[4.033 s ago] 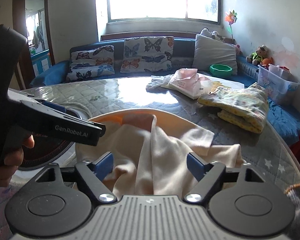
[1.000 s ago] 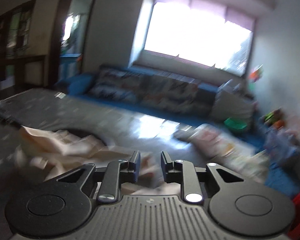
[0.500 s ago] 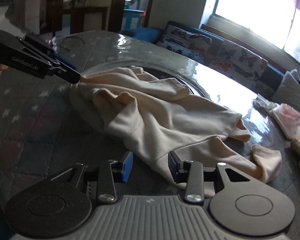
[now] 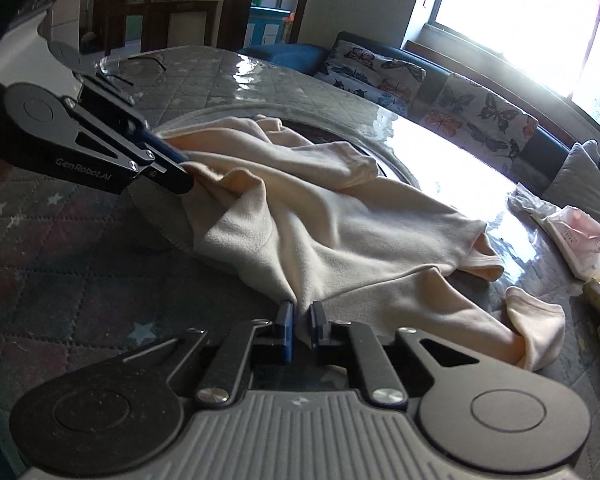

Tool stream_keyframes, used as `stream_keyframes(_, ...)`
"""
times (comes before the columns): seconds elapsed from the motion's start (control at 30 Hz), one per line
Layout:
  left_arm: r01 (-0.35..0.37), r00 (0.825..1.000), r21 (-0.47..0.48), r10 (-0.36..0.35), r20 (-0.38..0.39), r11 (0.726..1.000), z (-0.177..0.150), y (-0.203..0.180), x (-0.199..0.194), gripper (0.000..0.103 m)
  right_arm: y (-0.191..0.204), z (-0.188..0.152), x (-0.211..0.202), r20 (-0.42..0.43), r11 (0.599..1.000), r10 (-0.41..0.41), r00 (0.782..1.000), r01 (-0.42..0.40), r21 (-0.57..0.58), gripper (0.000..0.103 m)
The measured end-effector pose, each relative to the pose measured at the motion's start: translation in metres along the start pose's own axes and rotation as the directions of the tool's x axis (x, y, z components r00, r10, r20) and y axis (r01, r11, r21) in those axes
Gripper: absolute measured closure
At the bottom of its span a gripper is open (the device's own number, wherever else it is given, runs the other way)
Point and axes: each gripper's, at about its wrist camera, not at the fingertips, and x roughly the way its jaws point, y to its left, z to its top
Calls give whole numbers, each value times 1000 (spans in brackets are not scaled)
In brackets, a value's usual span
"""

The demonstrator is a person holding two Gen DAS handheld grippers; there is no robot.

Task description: Fold clothes

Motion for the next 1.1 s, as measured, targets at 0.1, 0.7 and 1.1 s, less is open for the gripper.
stream_keyframes(0.1,35,999,1,-35,-2,999,-3,2,-9,93,-3,-1,-12,-1,1000,14,1000,-14,-10,96)
stream_keyframes(0.7,318,944,157,-297,-142,935,-62,-38,-67,89,24,-41,-82,-200,945,228,953,-266,-189,94)
stream_keyframes(1.1,289,957,94,-288,-16,953,-28,-13,-75,73,10,-14,-74,-11,968,246,969,-246,-42,86)
